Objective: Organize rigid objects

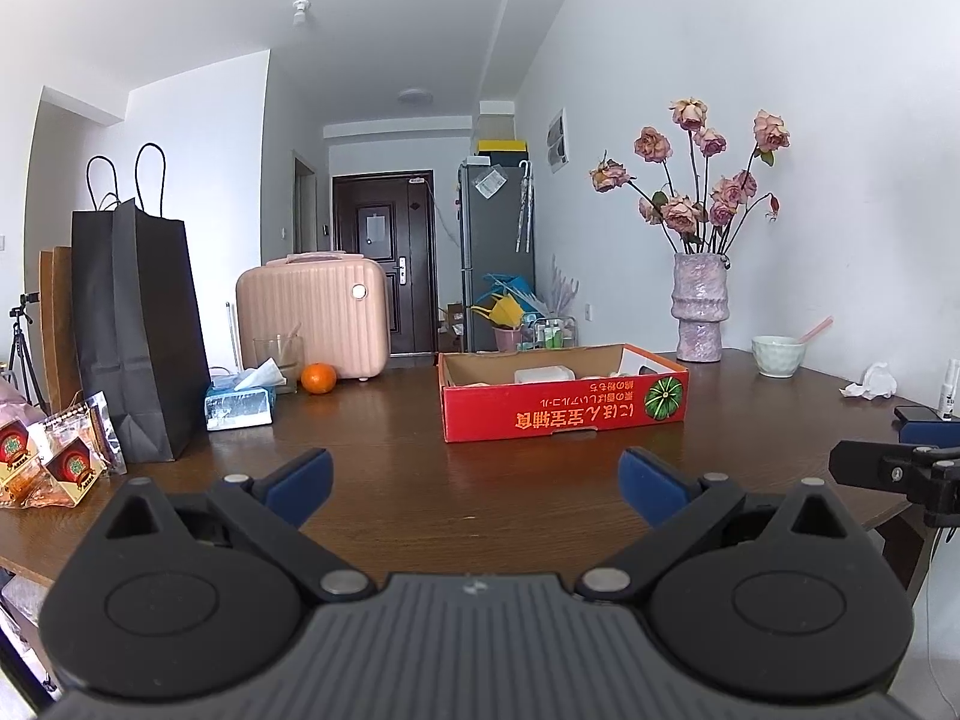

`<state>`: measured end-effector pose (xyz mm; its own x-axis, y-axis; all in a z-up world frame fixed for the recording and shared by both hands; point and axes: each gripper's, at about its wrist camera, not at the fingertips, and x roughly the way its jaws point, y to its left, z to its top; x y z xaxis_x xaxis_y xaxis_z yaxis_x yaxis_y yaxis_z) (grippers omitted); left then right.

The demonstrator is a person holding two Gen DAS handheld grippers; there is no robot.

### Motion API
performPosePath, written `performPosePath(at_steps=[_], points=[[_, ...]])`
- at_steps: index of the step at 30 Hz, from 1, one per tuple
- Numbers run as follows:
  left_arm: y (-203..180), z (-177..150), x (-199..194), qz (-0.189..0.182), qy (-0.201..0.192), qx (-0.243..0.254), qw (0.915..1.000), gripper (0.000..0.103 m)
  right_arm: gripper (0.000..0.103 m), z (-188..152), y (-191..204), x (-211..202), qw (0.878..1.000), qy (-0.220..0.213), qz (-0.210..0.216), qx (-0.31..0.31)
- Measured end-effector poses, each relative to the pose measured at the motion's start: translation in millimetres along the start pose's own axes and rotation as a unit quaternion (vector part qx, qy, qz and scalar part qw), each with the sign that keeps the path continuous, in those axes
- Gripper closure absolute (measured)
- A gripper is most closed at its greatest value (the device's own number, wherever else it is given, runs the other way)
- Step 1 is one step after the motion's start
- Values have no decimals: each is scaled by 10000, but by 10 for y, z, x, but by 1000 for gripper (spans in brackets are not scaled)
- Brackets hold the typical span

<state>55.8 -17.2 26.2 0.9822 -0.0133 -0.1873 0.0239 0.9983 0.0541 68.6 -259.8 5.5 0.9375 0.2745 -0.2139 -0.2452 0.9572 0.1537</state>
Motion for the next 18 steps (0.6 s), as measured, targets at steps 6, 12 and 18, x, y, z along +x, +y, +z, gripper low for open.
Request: performPosePath(at_steps=[6,12,18], points=[[-13,-6,-3,-37,2,27,10000,0,7,-17,10,8,10000,-7,3,-32],[-19,-8,1,-41,4,42,10000,0,7,-30,13,9,10000,18,16,-23],[-18,-10,-3,-53,2,31,10000,0,7,-38,18,7,10000,31,22,-33]])
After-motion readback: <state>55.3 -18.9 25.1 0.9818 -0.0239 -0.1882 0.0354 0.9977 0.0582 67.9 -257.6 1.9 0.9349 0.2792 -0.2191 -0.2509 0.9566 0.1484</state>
